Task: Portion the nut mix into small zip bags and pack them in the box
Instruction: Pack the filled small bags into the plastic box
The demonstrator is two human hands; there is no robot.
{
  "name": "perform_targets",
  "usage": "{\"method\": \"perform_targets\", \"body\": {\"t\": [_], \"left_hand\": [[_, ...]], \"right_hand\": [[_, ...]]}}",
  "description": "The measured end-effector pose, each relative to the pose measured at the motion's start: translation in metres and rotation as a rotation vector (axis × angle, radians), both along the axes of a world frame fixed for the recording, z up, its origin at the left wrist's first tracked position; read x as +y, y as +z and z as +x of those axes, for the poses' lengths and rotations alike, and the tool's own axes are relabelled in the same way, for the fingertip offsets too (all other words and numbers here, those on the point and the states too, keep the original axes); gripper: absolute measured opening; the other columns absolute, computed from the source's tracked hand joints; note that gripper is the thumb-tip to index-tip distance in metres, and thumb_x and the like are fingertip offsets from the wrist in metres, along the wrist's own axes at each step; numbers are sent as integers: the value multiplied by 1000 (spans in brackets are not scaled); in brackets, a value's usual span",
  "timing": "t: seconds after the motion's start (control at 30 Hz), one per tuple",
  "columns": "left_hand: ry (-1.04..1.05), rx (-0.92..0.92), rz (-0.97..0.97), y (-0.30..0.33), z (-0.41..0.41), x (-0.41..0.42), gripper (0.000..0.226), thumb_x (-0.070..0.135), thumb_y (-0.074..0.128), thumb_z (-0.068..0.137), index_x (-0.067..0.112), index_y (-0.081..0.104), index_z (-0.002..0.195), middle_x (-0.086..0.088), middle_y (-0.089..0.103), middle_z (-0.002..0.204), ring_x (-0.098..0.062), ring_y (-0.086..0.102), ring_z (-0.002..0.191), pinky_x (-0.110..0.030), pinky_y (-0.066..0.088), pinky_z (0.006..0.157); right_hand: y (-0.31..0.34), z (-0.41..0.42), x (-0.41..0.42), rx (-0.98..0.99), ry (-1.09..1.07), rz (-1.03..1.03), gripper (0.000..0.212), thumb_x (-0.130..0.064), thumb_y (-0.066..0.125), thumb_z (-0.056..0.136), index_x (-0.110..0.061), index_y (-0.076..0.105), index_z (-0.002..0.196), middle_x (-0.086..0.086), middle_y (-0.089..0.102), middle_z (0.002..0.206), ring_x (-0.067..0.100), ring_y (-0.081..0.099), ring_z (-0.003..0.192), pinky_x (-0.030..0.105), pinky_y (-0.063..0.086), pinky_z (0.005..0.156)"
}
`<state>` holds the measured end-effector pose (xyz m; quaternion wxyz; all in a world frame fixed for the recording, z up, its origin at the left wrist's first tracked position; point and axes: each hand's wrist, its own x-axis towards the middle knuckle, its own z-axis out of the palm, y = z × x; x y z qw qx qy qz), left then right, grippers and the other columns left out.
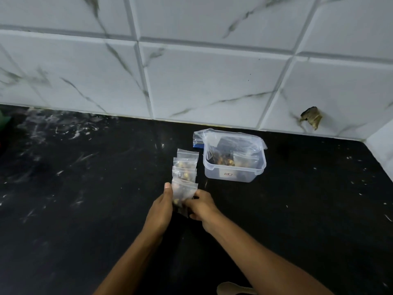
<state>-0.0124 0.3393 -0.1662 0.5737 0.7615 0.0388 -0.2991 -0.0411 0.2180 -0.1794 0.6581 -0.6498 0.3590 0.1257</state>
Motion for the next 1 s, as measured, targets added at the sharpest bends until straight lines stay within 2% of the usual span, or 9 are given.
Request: {"method": "perform_targets", "body": {"t": [0.13,0.27,0.43,0.5,0.6,0.67,0.73,0.8,1.0], "left_hand": [[-16,-92,-39,27,-5,-5,62,63,18,98,30,70,103,5,71,104,-8,65,101,-32,49,91],[-124,-225,-150,66,-2,-32,62,70,21,90,37,70,104,13,72,102,6,65,98,-25,48,86],[-282,-322,-208,103,26,-91,76,82,18,85,35,62,126,8,65,127,-8,55,124,-40,38,111],[-324,-330,-196,110,39,-114,66,73,15,94,34,66,108,8,69,111,-10,60,113,-40,41,109],[-397,-290,-136,105,60,-145,74,66,10,97,18,65,106,-4,72,96,-18,65,99,-43,46,103],[-432,-210,-79,92,73,-159,85,73,10,93,13,61,125,-12,70,113,-23,64,110,-44,44,106],[-423,-119,0,78,81,-167,92,78,12,89,12,50,141,-19,56,138,-30,54,127,-46,38,112],[-416,-60,70,68,86,-172,93,76,13,90,9,39,148,-22,44,148,-33,47,133,-46,36,114],[-461,64,193,55,97,-183,98,79,16,89,0,43,141,-25,58,124,-35,60,109,-46,47,104]], "right_hand": [[38,-4,-18,-104,108,89,22,-17,66,86,-18,66,108,11,71,102,24,69,96,36,59,77],[91,5,-57,-208,150,-108,19,-11,58,92,-12,63,110,15,70,100,27,70,87,37,61,68],[145,22,-123,-252,193,-342,15,-13,53,97,-7,66,99,20,71,92,31,72,80,40,61,70],[154,29,-147,-224,175,-367,16,-6,51,95,-3,67,98,21,71,94,32,72,83,41,61,72],[145,41,-171,-124,190,-377,19,-2,48,93,-3,66,100,20,70,99,32,71,90,43,60,77],[129,48,-179,-44,220,-396,18,-4,49,94,-7,67,97,17,71,99,30,71,91,42,59,79],[110,52,-181,23,253,-398,19,-5,50,94,-9,68,93,17,71,96,30,70,89,42,59,79],[95,55,-180,84,286,-377,19,-6,49,94,-7,68,94,17,71,91,30,70,84,44,59,80],[68,65,-177,292,382,-547,21,-5,51,93,1,62,110,22,66,106,33,67,95,45,57,86]]}}
